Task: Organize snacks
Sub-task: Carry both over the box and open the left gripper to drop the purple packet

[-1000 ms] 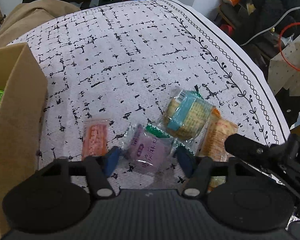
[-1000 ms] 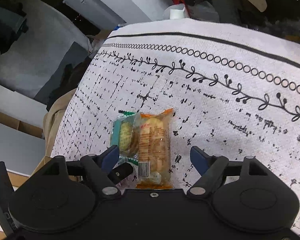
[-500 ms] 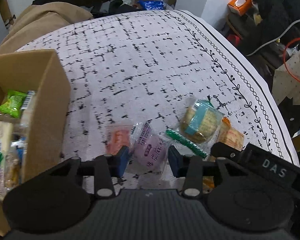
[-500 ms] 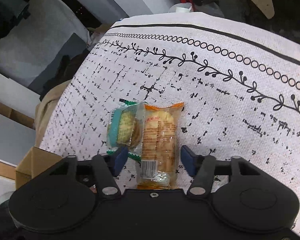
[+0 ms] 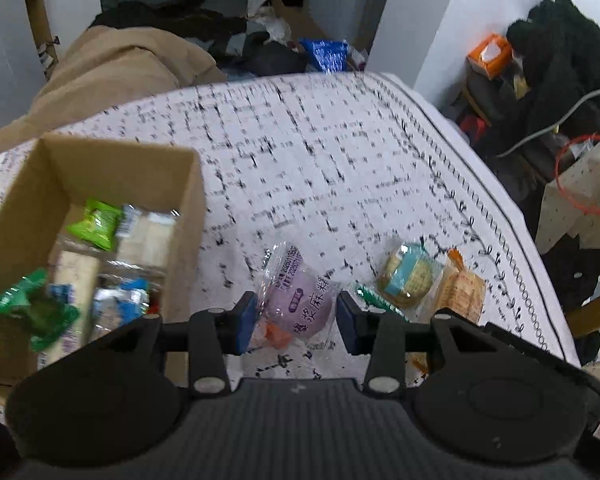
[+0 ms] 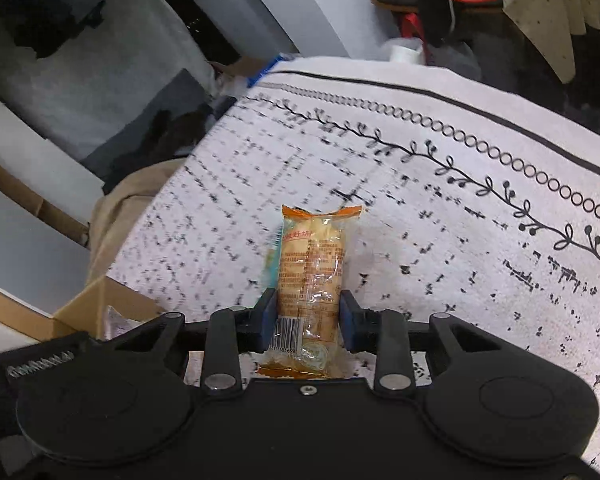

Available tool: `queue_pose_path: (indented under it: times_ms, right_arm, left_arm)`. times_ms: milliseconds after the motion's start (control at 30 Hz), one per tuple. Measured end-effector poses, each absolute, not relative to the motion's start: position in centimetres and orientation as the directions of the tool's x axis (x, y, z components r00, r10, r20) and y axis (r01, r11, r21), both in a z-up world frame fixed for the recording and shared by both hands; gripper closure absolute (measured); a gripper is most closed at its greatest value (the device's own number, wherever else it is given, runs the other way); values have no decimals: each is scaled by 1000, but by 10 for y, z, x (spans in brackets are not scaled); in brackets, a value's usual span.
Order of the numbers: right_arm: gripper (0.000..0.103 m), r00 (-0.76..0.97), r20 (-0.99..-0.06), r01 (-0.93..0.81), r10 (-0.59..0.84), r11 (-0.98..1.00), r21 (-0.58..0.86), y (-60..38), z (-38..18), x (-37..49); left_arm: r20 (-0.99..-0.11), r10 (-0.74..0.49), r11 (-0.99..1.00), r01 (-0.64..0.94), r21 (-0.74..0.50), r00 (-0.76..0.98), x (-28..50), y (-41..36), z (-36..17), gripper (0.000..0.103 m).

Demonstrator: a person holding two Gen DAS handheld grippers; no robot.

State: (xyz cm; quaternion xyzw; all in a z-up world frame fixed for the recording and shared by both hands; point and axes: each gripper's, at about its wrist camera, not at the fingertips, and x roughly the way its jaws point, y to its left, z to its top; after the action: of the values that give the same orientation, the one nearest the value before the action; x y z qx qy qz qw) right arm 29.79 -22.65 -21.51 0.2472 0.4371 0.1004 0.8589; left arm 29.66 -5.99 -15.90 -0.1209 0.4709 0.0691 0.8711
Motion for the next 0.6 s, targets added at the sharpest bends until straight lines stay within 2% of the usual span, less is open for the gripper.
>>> queue_pose_path:
  times_ms: [233, 600]
  right_arm:
    - [71, 636, -643, -13, 426, 840, 543, -222, -190, 288]
    - [71, 654, -594, -107, 469, 835, 541, -201, -159, 271]
  left_arm:
    - [-790, 44, 955, -259, -147, 611, 281, -40, -121, 61]
    - [-751, 86, 943, -297, -150, 655, 249, -13, -88, 61]
